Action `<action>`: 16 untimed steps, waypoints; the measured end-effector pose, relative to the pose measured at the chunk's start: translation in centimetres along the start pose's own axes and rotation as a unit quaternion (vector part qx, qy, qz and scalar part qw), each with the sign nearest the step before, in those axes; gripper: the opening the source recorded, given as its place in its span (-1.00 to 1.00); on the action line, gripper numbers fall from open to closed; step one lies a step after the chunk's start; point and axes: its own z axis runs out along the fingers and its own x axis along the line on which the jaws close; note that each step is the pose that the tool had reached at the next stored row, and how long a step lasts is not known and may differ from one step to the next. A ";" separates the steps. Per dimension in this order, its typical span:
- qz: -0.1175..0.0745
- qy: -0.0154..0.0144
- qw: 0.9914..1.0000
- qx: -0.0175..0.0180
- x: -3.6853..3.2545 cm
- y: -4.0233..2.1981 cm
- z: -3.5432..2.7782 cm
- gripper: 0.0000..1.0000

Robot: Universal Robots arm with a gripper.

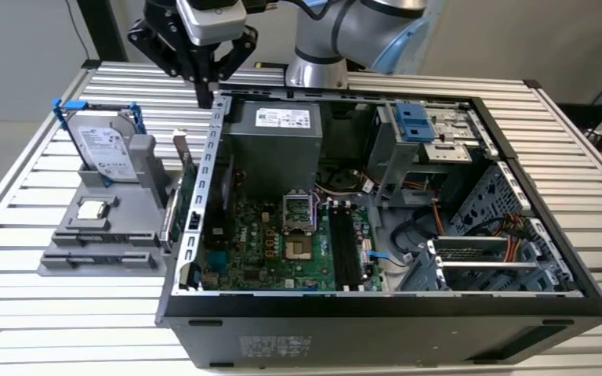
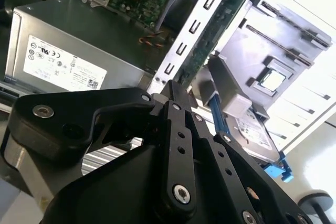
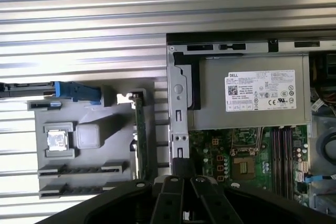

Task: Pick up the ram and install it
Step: 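Reach for the ram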

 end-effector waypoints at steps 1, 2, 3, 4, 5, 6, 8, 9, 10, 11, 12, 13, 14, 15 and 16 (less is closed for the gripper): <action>0.000 0.000 1.000 0.000 0.18 -0.01 0.00 -1.00; 0.000 0.000 1.000 0.000 0.35 -0.02 -0.01 -1.00; 0.000 0.000 1.000 0.000 0.53 -0.04 -0.01 -1.00; 0.000 0.000 1.000 0.000 0.68 -0.05 -0.01 -1.00; 0.000 0.000 1.000 0.000 0.82 -0.06 -0.02 -1.00; 0.000 0.000 1.000 0.000 0.96 -0.07 -0.02 -1.00; 0.000 0.000 1.000 0.000 1.24 -0.09 -0.02 -1.00; 0.000 0.000 1.000 0.000 1.38 -0.10 -0.03 -1.00; 0.000 0.000 1.000 0.000 1.53 -0.11 -0.03 -1.00; 0.000 0.000 1.000 0.000 1.69 -0.12 -0.03 -1.00; 0.000 0.000 1.000 0.000 1.85 -0.13 -0.04 -1.00; 0.000 0.000 1.000 0.000 2.03 -0.15 -0.04 -1.00; 0.000 0.000 1.000 0.000 2.19 -0.16 -0.05 -1.00; 0.000 0.000 1.000 0.000 2.36 -0.17 -0.05 -1.00; 0.000 0.000 1.000 0.000 2.52 -0.18 -0.05 -1.00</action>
